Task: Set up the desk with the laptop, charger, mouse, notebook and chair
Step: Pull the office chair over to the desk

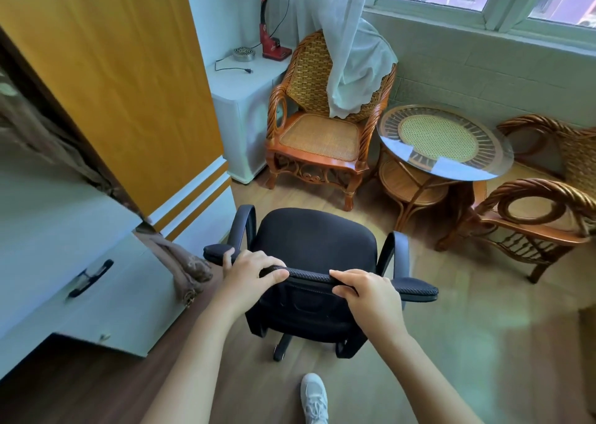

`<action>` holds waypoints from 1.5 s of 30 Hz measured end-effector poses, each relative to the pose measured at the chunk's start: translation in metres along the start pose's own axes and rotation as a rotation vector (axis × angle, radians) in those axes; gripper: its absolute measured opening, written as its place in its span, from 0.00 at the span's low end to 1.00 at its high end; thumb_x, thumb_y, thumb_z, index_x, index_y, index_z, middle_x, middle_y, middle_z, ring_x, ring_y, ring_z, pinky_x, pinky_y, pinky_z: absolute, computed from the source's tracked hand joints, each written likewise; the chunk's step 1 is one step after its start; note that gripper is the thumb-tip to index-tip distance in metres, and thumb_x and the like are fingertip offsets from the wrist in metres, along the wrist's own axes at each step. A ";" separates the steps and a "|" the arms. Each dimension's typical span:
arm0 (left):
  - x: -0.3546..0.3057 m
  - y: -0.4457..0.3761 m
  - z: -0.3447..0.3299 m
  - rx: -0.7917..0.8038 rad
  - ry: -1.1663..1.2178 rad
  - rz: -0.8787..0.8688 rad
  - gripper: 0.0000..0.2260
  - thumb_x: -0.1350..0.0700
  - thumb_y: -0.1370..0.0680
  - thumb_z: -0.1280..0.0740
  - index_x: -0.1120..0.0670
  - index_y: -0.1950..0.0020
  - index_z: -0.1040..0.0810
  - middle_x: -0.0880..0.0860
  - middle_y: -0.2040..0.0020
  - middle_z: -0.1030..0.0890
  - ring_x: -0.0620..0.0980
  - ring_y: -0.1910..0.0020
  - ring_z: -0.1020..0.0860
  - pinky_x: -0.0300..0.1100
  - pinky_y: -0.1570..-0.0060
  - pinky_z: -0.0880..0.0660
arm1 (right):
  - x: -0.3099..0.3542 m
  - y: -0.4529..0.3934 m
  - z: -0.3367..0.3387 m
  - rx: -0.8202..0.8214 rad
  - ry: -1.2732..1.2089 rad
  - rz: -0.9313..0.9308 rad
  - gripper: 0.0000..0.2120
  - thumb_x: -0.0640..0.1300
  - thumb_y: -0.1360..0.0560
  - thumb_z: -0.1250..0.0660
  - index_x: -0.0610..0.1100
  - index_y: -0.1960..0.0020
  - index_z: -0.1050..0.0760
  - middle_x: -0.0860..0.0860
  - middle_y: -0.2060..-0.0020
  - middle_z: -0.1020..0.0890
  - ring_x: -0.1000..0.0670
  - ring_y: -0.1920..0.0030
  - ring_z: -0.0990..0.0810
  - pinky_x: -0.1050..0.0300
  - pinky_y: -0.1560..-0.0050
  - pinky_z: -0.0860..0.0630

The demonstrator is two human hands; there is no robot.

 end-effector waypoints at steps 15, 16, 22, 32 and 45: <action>0.029 0.208 0.022 -0.083 0.045 0.085 0.03 0.43 0.24 0.34 0.36 0.57 0.23 0.38 0.55 0.21 0.29 0.47 0.34 0.48 0.29 0.62 | 0.057 0.187 -0.039 -0.156 0.095 0.238 0.11 0.49 0.31 0.32 0.56 0.49 0.20 0.60 0.58 0.16 0.52 0.60 0.18 0.48 0.53 0.24; 0.031 0.221 0.024 -0.095 0.045 0.094 0.03 0.43 0.24 0.34 0.36 0.57 0.23 0.38 0.55 0.21 0.29 0.47 0.34 0.47 0.29 0.62 | 0.059 0.197 -0.042 -0.151 0.108 0.253 0.12 0.50 0.31 0.33 0.56 0.49 0.20 0.60 0.58 0.17 0.52 0.60 0.18 0.47 0.53 0.23; 0.035 0.302 0.034 -0.164 0.041 0.185 0.03 0.44 0.24 0.33 0.35 0.56 0.23 0.40 0.55 0.21 0.40 0.43 0.30 0.47 0.28 0.61 | 0.083 0.251 -0.048 -0.112 0.132 0.362 0.11 0.51 0.33 0.34 0.57 0.51 0.20 0.60 0.62 0.17 0.51 0.65 0.19 0.51 0.59 0.24; 0.042 0.453 0.039 -0.361 0.024 0.347 0.19 0.30 0.33 0.42 0.39 0.54 0.19 0.41 0.56 0.20 0.42 0.43 0.30 0.48 0.29 0.61 | 0.119 0.340 -0.064 0.040 0.041 0.549 0.12 0.48 0.33 0.28 0.58 0.50 0.19 0.59 0.59 0.16 0.49 0.63 0.19 0.51 0.59 0.24; 0.070 0.619 0.058 -0.515 -0.041 0.639 0.12 0.31 0.32 0.42 0.34 0.59 0.23 0.39 0.56 0.20 0.41 0.47 0.29 0.49 0.30 0.57 | 0.196 0.435 -0.107 0.214 -0.002 0.798 0.11 0.49 0.30 0.32 0.57 0.48 0.19 0.60 0.58 0.16 0.51 0.60 0.18 0.46 0.50 0.24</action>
Point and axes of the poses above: each hand's wrist, its own y-axis away from the middle knuckle, its own z-axis out of the back of the hand, x = y × z, the point moved 10 cm from there along -y, towards the middle knuckle
